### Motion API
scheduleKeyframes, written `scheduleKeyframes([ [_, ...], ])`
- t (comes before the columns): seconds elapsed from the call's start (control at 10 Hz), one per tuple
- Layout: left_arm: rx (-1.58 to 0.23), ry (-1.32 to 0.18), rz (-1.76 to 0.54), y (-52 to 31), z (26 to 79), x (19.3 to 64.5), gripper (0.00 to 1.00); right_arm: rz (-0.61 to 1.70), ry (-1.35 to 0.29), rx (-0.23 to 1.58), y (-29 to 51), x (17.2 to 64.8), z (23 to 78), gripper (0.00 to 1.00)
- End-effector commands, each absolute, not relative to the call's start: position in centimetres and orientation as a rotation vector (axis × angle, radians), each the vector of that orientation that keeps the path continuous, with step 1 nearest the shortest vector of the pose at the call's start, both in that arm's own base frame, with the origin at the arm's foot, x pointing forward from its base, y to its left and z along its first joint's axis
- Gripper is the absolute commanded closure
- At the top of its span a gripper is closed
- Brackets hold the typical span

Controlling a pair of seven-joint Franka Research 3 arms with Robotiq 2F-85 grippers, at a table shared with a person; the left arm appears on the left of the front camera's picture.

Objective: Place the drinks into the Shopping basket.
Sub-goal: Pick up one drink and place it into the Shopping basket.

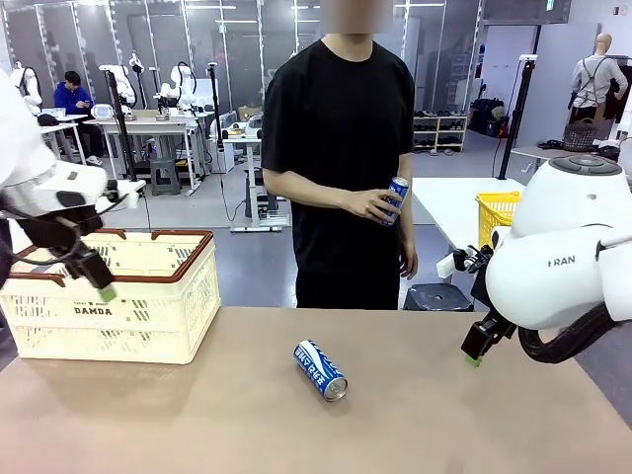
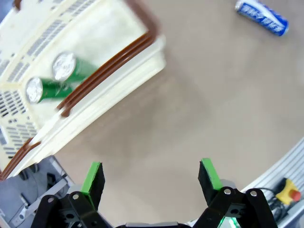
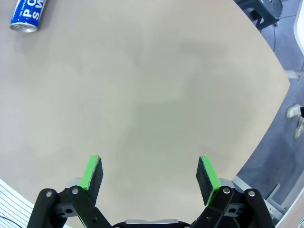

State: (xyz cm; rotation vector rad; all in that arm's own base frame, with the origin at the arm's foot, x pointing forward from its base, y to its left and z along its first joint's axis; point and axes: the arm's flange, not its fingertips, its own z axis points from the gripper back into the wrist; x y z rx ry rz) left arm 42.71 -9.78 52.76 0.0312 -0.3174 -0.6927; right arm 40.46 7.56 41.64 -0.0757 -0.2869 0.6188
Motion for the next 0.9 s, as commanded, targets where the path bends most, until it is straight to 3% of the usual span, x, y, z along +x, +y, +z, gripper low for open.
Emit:
scheduleKeyframes([
  [0.0, -0.016, -0.379, -0.769, -13.7, 52.4, 42.2, 0.00, 0.616, -0.286, -0.076, 7.5, 40.4, 41.7, 0.01],
  [0.4, 0.087, -0.351, -1.056, -25.4, 50.5, 43.5, 0.00, 0.616, -0.286, -0.076, 7.5, 40.4, 41.7, 0.01],
  [0.8, 0.043, -0.315, -1.179, -32.4, 46.7, 46.0, 0.00, 0.616, -0.286, -0.076, 7.5, 40.4, 41.7, 0.01],
])
